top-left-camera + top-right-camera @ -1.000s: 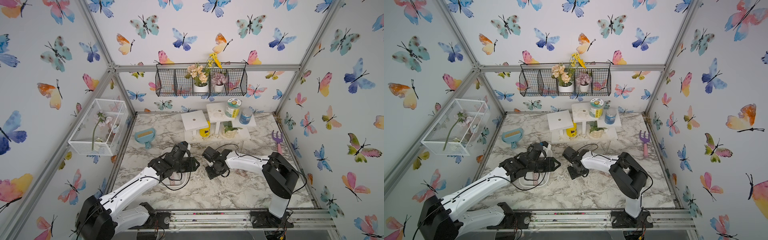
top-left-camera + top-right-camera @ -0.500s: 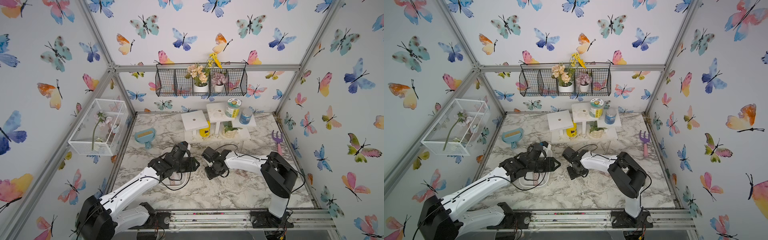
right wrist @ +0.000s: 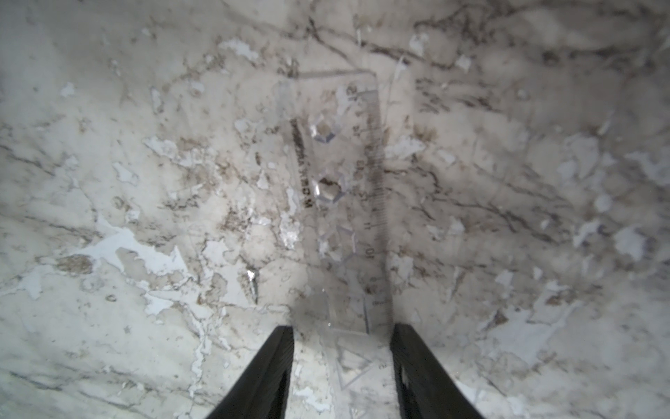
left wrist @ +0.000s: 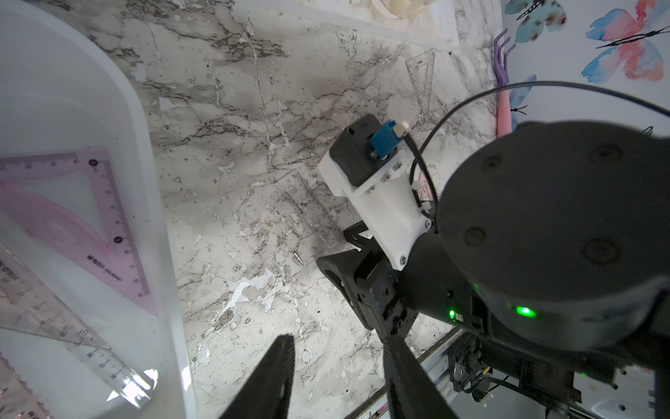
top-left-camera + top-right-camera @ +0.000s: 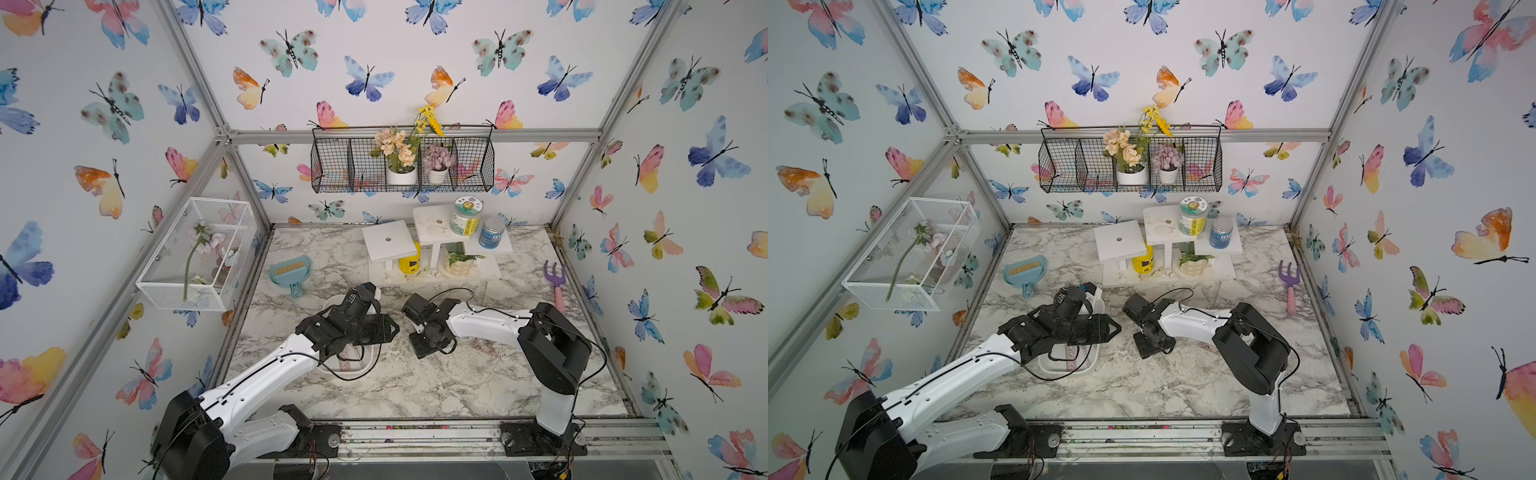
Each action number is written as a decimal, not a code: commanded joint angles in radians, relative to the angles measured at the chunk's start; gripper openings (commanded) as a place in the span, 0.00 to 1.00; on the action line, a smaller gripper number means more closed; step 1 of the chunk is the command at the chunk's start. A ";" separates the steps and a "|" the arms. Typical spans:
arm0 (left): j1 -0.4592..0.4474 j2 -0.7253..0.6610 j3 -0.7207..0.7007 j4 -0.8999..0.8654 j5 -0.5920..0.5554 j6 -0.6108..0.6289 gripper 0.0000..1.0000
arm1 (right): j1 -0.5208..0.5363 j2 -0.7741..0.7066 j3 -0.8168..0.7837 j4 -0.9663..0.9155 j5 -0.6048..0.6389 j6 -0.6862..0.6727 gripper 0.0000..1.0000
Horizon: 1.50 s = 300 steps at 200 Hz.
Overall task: Put the scattered rulers into the storage box
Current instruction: Pick up the ruler from the center of the board.
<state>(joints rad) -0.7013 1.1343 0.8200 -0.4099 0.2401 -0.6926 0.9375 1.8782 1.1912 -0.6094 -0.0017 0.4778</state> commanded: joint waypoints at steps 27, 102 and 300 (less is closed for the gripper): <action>0.007 -0.011 -0.016 -0.005 -0.013 0.008 0.45 | 0.013 0.081 -0.012 -0.037 0.061 0.015 0.48; 0.016 -0.036 -0.057 0.009 -0.011 -0.008 0.46 | 0.029 0.103 -0.049 -0.023 0.083 0.039 0.42; 0.094 0.354 -0.144 0.496 0.234 -0.304 0.48 | 0.012 0.018 -0.204 0.124 -0.026 0.058 0.31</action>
<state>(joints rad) -0.6231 1.4227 0.6903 -0.0170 0.4152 -0.9516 0.9562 1.8118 1.0672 -0.4694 0.0647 0.5137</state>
